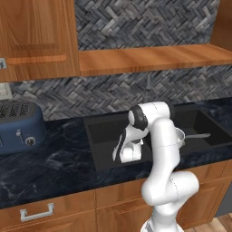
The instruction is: Place the mug in the left basin and the saucepan in the right basin of the sink.
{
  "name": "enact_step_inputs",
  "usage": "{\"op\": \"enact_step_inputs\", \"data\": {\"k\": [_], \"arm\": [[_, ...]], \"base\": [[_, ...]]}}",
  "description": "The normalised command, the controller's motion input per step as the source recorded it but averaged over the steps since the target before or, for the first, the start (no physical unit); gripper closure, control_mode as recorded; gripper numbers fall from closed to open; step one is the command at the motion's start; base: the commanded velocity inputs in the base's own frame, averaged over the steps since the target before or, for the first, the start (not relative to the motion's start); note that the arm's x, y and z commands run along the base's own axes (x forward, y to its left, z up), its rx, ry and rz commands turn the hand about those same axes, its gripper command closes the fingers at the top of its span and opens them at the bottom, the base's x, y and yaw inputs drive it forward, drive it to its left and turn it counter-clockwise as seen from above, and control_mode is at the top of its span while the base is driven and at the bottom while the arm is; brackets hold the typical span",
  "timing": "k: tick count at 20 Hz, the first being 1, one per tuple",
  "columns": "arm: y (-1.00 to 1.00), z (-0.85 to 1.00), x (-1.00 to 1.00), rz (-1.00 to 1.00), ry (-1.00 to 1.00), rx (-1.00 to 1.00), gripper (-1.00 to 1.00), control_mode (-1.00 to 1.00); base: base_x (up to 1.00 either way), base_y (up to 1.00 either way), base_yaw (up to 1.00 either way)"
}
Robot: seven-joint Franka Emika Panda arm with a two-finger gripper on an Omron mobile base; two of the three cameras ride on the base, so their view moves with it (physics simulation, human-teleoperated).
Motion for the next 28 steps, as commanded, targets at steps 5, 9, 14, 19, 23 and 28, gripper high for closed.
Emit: {"op": "enact_step_inputs", "data": {"k": [5, 9, 14, 19, 23, 28], "arm": [[0.00, 0.00, 0.00, 0.00, 0.00, 0.00, -1.00, -1.00], [0.00, 0.06, 0.00, -0.01, 0.03, 0.00, -1.00, -1.00], [0.00, 0.40, 0.00, -0.05, 0.08, 0.02, -1.00, -1.00], [0.01, 0.57, 0.00, -0.04, 0.10, 0.00, -1.00, -1.00], [0.04, 0.55, 0.00, -0.06, 0.14, -0.03, -1.00, -1.00], [0.22, 0.57, -0.07, -0.07, 0.07, -0.06, -1.00, -1.00]], "base": [[0.00, 0.00, 0.00], [0.00, 0.00, 0.00], [0.00, 0.00, 0.00], [0.00, 0.00, 0.00], [0.00, 0.00, 0.00], [0.00, 0.00, 0.00]]}}
